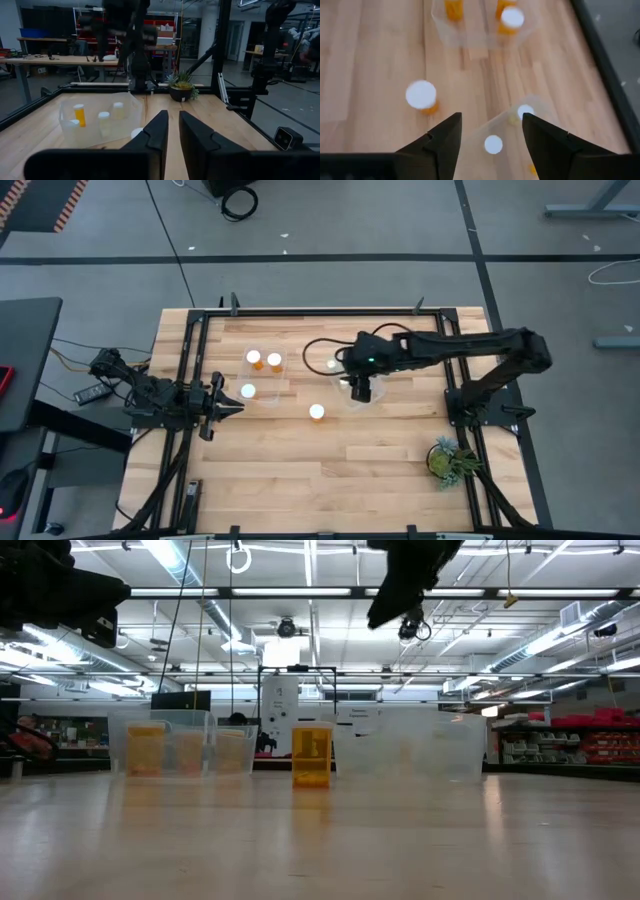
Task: Pick and place medicine bottles into bin by pill shape (circle, oval)
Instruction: Put the large orange pill bottle into the left transparent bin
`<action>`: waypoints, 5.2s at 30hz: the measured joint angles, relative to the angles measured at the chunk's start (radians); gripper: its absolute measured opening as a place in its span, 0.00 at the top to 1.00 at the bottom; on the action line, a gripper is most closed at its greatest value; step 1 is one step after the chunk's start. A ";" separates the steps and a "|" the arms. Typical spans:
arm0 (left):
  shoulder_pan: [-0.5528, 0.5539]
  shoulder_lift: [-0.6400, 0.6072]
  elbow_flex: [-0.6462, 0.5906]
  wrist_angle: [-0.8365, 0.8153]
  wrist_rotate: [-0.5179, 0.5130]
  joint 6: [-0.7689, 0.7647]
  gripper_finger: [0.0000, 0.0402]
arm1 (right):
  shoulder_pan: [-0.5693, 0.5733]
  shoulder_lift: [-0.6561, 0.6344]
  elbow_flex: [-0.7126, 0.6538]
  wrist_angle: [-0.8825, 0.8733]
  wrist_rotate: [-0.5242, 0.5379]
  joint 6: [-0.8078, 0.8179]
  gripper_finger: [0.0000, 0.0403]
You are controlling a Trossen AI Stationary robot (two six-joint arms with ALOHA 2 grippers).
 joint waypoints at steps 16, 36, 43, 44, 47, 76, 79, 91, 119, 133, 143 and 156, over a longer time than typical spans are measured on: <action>0.000 0.000 0.000 0.000 0.000 0.000 0.86 | 0.085 -0.236 -0.048 0.062 0.062 0.009 0.46; 0.000 0.000 0.000 0.000 0.000 0.000 0.85 | 0.084 -0.895 -0.744 0.468 0.153 0.071 0.46; 0.000 0.000 0.000 0.000 0.000 0.000 0.87 | 0.085 -1.005 -0.859 0.611 0.152 -0.002 0.46; 0.000 0.000 0.000 0.000 0.000 0.000 0.87 | 0.085 -1.006 -0.878 0.652 0.143 -0.031 0.46; 0.000 0.000 0.000 0.000 0.000 0.000 0.87 | 0.085 -1.005 -0.938 0.784 0.108 -0.130 0.46; 0.000 0.000 0.000 0.012 0.000 -0.015 0.84 | 0.071 -1.276 -1.159 0.760 0.045 -0.055 0.46; 0.000 0.000 0.000 0.013 0.000 -0.052 0.85 | 0.071 -1.275 -1.159 0.760 0.025 -0.042 0.46; 0.031 0.000 0.000 0.032 -0.032 -0.150 0.87 | 0.071 -1.277 -1.275 0.908 0.039 0.001 0.46; 0.285 0.616 0.093 0.362 -0.018 -0.159 0.91 | 0.071 -1.273 -1.275 0.888 0.053 0.018 0.46; 0.285 0.936 0.376 0.146 -0.006 -0.203 0.84 | 0.071 -1.273 -1.275 0.888 0.053 0.017 0.46; 0.285 1.097 0.516 0.021 0.102 -0.278 0.73 | 0.071 -1.273 -1.275 0.888 0.053 0.017 0.46; 0.285 1.304 0.752 -0.212 0.157 -0.292 0.48 | 0.071 -1.273 -1.275 0.888 0.053 0.017 0.46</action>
